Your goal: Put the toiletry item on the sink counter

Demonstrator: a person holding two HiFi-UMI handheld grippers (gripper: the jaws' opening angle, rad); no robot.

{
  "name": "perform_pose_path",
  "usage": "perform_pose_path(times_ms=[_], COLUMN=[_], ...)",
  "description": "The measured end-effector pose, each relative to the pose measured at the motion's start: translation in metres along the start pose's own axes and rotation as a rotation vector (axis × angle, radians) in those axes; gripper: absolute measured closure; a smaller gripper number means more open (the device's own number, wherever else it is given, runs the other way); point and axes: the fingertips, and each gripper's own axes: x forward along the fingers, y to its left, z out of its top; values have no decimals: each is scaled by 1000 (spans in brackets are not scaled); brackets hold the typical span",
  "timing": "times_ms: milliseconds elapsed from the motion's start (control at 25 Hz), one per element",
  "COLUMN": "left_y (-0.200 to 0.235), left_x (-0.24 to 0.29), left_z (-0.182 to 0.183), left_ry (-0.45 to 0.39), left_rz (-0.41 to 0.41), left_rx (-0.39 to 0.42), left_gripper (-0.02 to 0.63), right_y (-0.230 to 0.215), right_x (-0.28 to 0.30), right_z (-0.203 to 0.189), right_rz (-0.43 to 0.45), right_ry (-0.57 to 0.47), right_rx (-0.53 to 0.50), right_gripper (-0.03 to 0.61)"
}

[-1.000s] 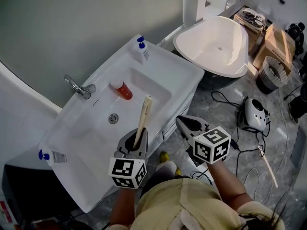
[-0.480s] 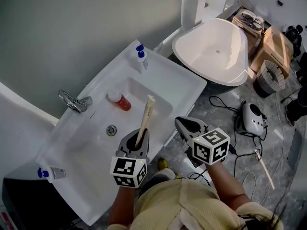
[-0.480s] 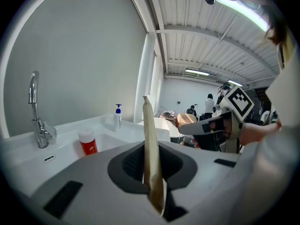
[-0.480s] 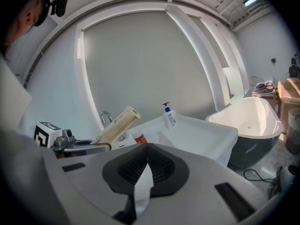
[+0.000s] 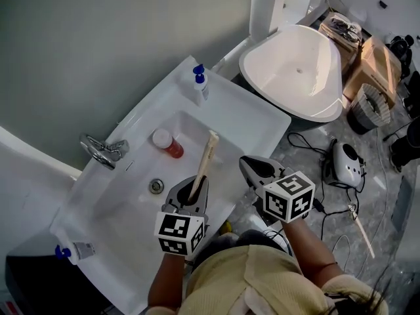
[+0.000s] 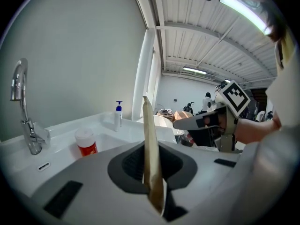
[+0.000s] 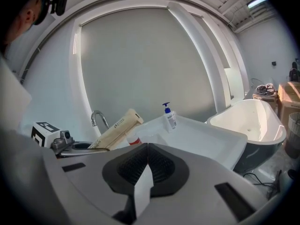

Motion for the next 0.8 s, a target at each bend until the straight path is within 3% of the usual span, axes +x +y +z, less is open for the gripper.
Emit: perform_pose_path(times_ms=[400,800], left_y=[17,29], left_x=[28,74], left_z=[5,12], left_ry=[1,16], left_rz=[-9,59], left_rx=[-34,-62], left_gripper=[554,554], right_y=[-14,-43], right_x=[24,54], right_z=[11,31], right_rz=[-18,52], right_ry=[10,45], right_rx=[-7,-37], right_gripper=[552,552])
